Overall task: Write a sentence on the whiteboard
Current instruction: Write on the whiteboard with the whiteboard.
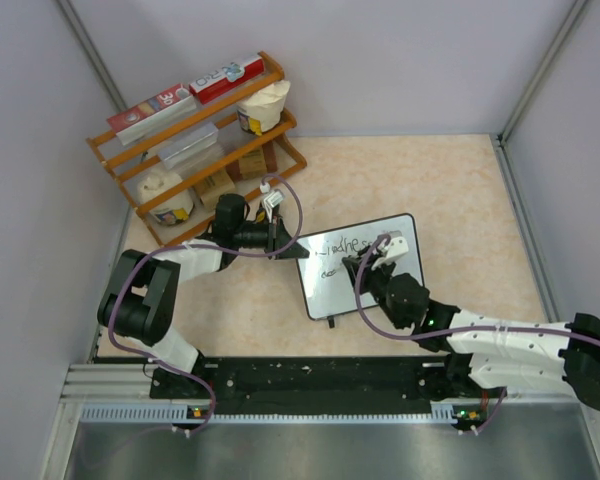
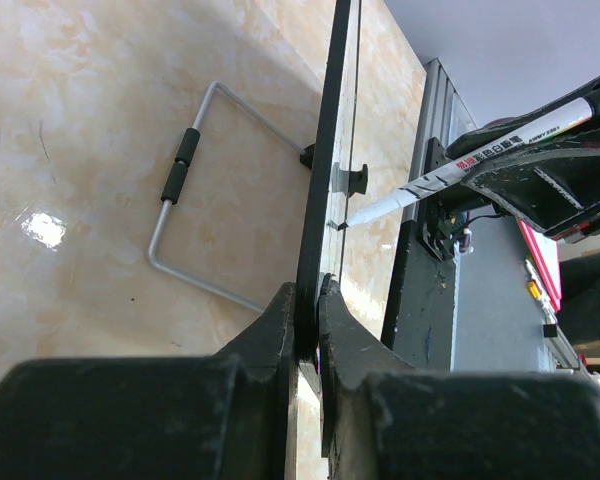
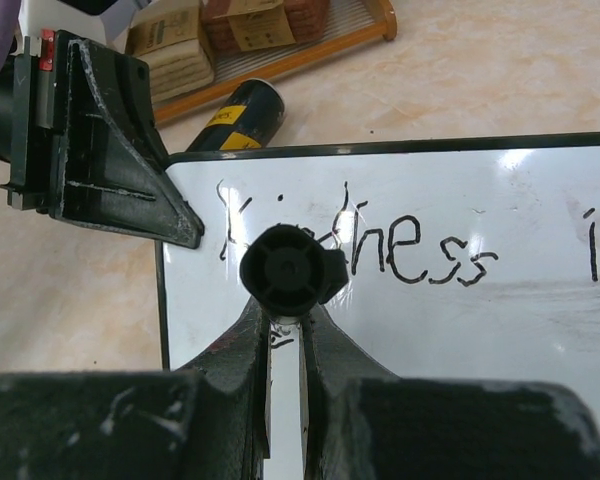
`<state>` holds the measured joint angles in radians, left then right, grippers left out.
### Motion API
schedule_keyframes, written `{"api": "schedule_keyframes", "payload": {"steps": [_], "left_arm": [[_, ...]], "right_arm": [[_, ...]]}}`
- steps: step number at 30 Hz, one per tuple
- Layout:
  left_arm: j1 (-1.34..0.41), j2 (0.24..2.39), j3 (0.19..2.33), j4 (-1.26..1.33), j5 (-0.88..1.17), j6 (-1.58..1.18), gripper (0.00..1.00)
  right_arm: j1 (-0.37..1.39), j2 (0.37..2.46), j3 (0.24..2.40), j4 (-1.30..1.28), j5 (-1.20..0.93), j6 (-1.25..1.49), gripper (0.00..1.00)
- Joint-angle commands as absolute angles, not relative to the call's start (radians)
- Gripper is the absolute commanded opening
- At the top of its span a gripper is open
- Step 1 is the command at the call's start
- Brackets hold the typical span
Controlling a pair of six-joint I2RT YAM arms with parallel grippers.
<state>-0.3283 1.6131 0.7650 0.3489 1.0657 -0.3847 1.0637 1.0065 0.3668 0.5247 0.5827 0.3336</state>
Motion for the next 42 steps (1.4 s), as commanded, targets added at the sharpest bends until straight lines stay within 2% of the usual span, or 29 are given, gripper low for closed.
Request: {"api": "schedule_keyframes", "payload": {"steps": [1, 12, 25, 36, 42], "left_arm": [[-0.339, 1.651, 0.742, 0.27, 0.96, -0.244, 0.0], [-0.339, 1.654, 0.744, 0.27, 0.96, -0.244, 0.0], [-0.339, 1.654, 0.746, 0.268, 0.959, -0.244, 0.0], [-0.339, 1.654, 0.746, 0.27, 0.963, -0.244, 0.0], [-0.339, 1.655, 0.746, 0.27, 0.963, -0.244, 0.0]], "right_arm": [[1.055, 1.019, 0.385, 0.526, 0.626, 0.351, 0.0], [1.022, 0.963, 0.373, 0.462, 0.661, 0.351, 0.0], [1.017, 0.894, 0.377, 0.528, 0.557, 0.342, 0.0], [1.017, 1.014, 0.371, 0.615, 0.584, 0.337, 0.0], [1.017, 0.993, 0.35, 0.585, 0.594, 0.359, 0.0]]}}
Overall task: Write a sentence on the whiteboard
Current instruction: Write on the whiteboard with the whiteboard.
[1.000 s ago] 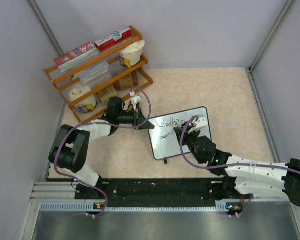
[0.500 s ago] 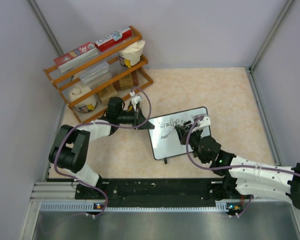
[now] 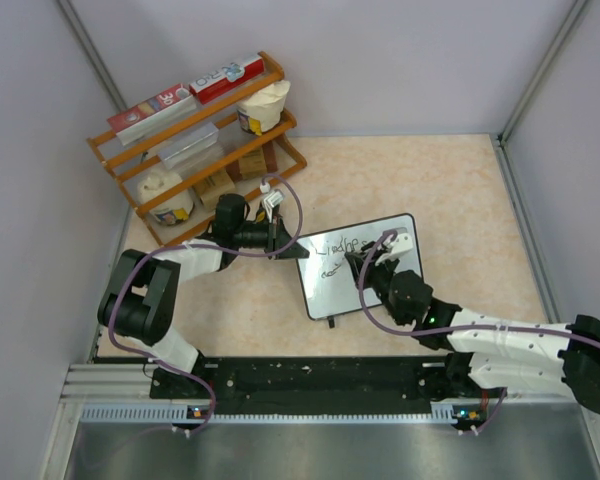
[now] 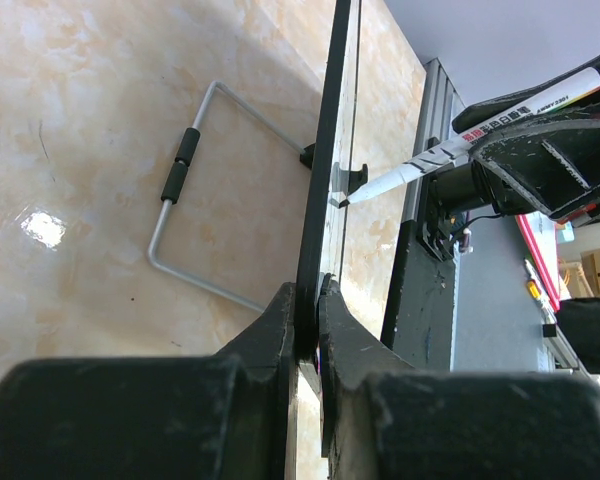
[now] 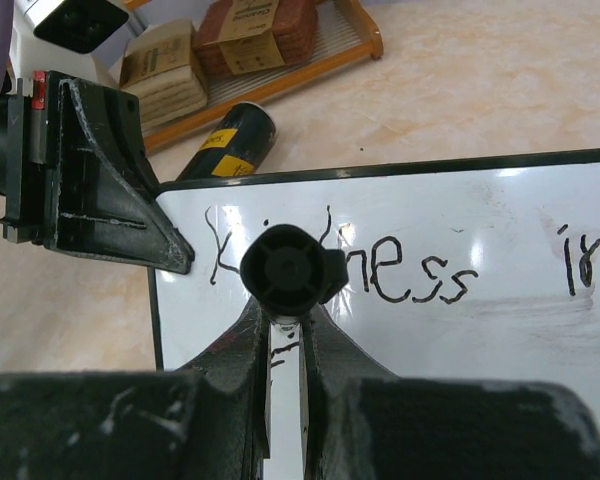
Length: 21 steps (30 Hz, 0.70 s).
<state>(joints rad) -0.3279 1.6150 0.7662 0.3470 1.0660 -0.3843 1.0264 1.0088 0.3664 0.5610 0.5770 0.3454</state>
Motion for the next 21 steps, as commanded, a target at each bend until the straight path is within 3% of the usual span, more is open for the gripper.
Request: {"api": "schedule_keyframes", "payload": {"steps": [1, 21], "left_arm": [[-0.339, 1.655, 0.746, 0.27, 0.962, -0.244, 0.0], [-0.339, 1.654, 0.746, 0.27, 0.962, -0.244, 0.0]], "right_arm": [[1.017, 0.98, 0.35, 0.565, 0.594, 0.36, 0.0], [1.019, 0.931, 0.29, 0.439, 0.561, 0.44, 0.0]]}}
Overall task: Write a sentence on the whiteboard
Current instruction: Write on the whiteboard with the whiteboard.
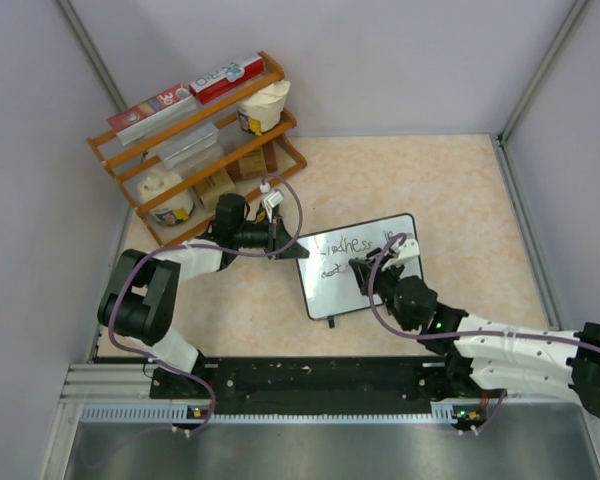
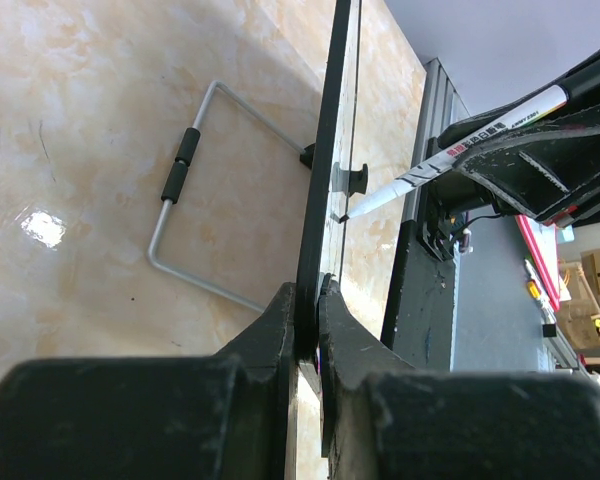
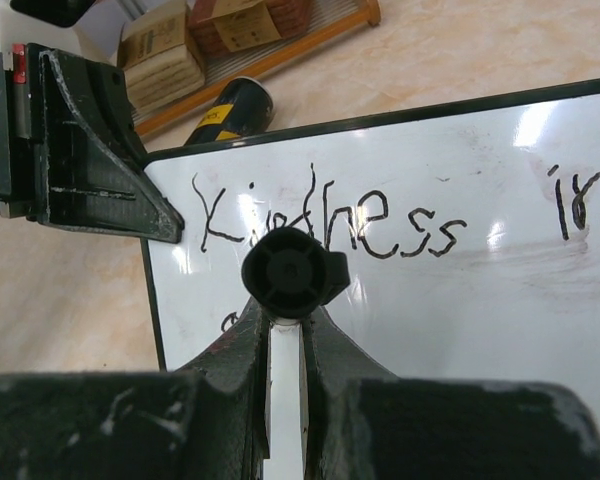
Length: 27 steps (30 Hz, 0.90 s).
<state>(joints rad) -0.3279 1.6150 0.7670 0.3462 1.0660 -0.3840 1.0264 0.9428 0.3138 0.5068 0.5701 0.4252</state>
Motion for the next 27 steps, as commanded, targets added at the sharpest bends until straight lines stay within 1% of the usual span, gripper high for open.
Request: {"api": "schedule_keyframes", "payload": {"steps": [1, 15, 24, 27], "left_arm": [[-0.339, 1.657, 0.746, 0.27, 0.962, -0.244, 0.0], [-0.339, 1.657, 0.746, 0.268, 0.96, -0.244, 0.0], [-0.339, 1.654, 0.746, 0.268, 0.96, -0.244, 0.0], [-0.339, 1.654, 0.745, 0.268, 0.96, -0.244, 0.0]], "right_arm": [[1.017, 0.931, 0.284, 0.437, 0.558, 0.443, 0.0], [1.017, 0.884, 0.298, 0.405, 0.615, 0.42, 0.0], [1.016, 0.873, 0.353, 0.433, 0.608, 0.379, 0.0], [1.016, 0.835, 0.327, 0.497, 0.584, 0.364, 0.0]]}}
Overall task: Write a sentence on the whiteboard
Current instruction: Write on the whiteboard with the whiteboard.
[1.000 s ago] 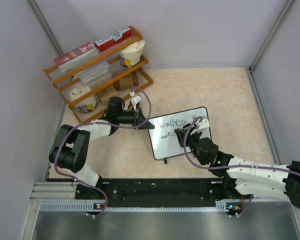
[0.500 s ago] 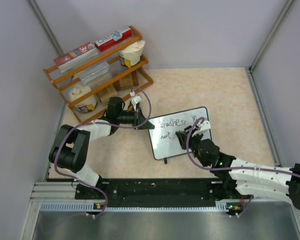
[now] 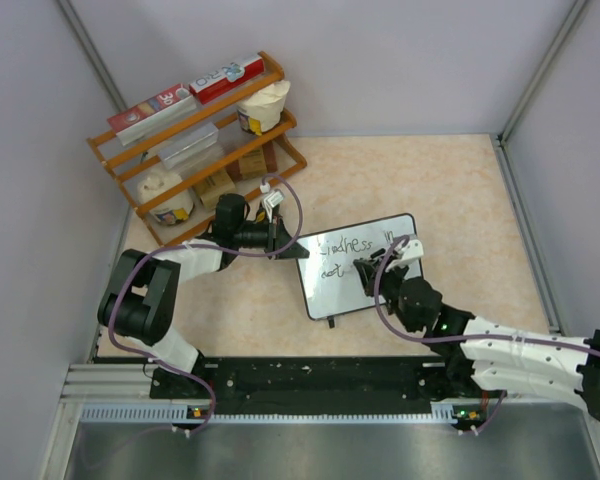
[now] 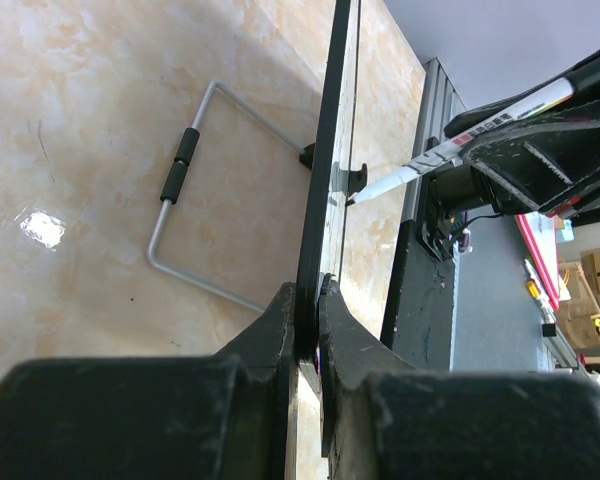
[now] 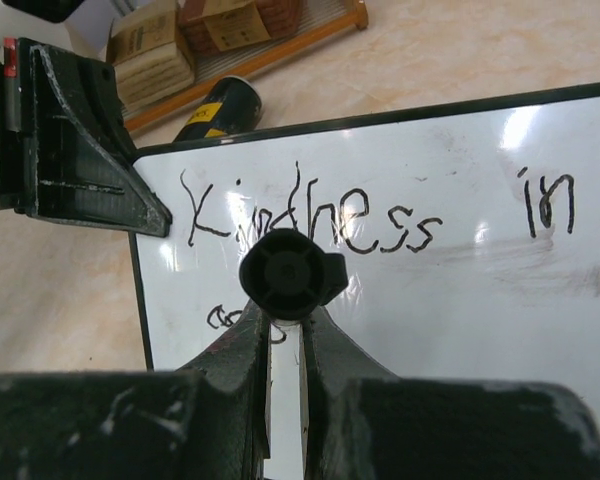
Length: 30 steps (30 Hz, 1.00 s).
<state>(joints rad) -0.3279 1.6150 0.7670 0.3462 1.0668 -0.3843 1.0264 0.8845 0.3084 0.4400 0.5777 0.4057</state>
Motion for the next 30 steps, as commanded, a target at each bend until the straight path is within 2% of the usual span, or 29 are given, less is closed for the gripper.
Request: {"api": "schedule_keyframes", "payload": {"steps": [1, 18, 30], "left_arm": [[-0.339, 1.652, 0.746, 0.268, 0.959, -0.244, 0.0], [-0.339, 1.651, 0.742, 0.268, 0.959, -0.241, 0.0], [-0.337, 1.654, 0.746, 0.268, 0.96, -0.242, 0.0]], "right_arm": [[1.017, 0.827, 0.322, 0.505, 0.587, 0.361, 0.0], [0.985, 0.919, 0.328, 0.503, 0.615, 0.379, 0.0], [0.983, 0.874, 0.298, 0.42, 0.604, 0.422, 0.0]]}}
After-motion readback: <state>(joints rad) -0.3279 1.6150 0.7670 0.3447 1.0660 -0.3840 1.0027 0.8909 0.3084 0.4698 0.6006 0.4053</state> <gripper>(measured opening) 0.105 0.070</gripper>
